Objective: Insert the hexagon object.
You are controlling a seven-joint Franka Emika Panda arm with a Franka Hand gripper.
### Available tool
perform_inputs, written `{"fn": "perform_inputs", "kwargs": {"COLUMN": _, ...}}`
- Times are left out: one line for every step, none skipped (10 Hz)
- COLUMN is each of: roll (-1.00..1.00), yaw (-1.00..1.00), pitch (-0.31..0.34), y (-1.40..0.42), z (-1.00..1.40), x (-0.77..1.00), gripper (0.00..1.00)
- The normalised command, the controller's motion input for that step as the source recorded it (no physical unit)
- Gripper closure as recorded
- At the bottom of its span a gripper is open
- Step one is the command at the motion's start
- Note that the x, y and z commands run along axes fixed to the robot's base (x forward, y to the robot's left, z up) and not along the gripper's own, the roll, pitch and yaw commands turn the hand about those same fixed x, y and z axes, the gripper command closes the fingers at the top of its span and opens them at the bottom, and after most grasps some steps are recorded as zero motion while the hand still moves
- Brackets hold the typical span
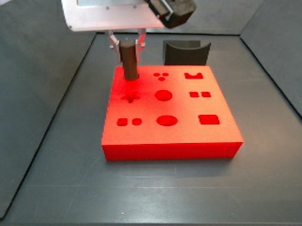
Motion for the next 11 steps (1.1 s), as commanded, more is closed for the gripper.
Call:
{"fn": "perform_inputs", "kwargs": {"roll": 0.40, "yaw": -0.12, "pitch": 0.011, "y": -0.20, "z": -0.58, "x": 0.08, "gripper": 1.00}}
{"fn": "perform_inputs", "kwargs": {"roll": 0.31, "yaw": -0.09, "pitch": 0.011, "y": -0.09, "z": -0.73, "x": 0.04, "gripper": 1.00}}
{"fn": "perform_inputs", "kwargs": {"roll": 0.18, "yaw": -0.04, "pitch": 0.037, "y": 0.00, "z": -0.90, "x": 0.07, "gripper": 1.00}}
{"fn": "perform_inputs", "kwargs": {"roll": 0.00, "yaw": 0.00, "pitch": 0.069, "y": 0.04, "z": -1.00, "x": 0.07, "gripper": 1.00}}
{"fn": "perform_inputs", "kwargs": {"roll": -0.02, "yaw": 0.04, "pitch": 0.091, "y": 0.10, "z": -0.99, "x": 0.07, "gripper": 1.00}}
{"fn": "perform_inputs", "kwargs": {"roll": 0.00, "yaw": 0.12, "pitch": 0.143, "y": 0.05, "z": -0.93, "x": 0.10, "gripper": 1.00}}
{"fn": "perform_inputs", "kwargs": {"roll": 0.00, "yaw": 0.11, "pitch": 0.163, "y": 0.05, "z": -0.91, "x": 0.15, "gripper": 1.00}}
{"fn": "perform_inputs", "kwargs": {"roll": 0.00, "yaw": 0.10, "pitch": 0.196, "y": 0.02, "z": -0.85, "x": 0.21, "gripper": 1.00}}
{"fn": "perform_inputs", "kwargs": {"roll": 0.00, "yaw": 0.04, "pitch": 0.187, "y": 0.03, "z": -0.87, "x": 0.23, "gripper": 1.00}}
{"fn": "perform_inputs", "kwargs": {"roll": -0.06, "yaw": 0.00, "pitch": 0.230, "y": 0.06, "z": -0.41, "x": 0.20, "gripper": 1.00}}
{"fn": "perform_inputs", "kwargs": {"roll": 0.00, "yaw": 0.00, "pitch": 0.000, "y": 0.00, "z": 0.00, "x": 0.00, "gripper": 1.00}}
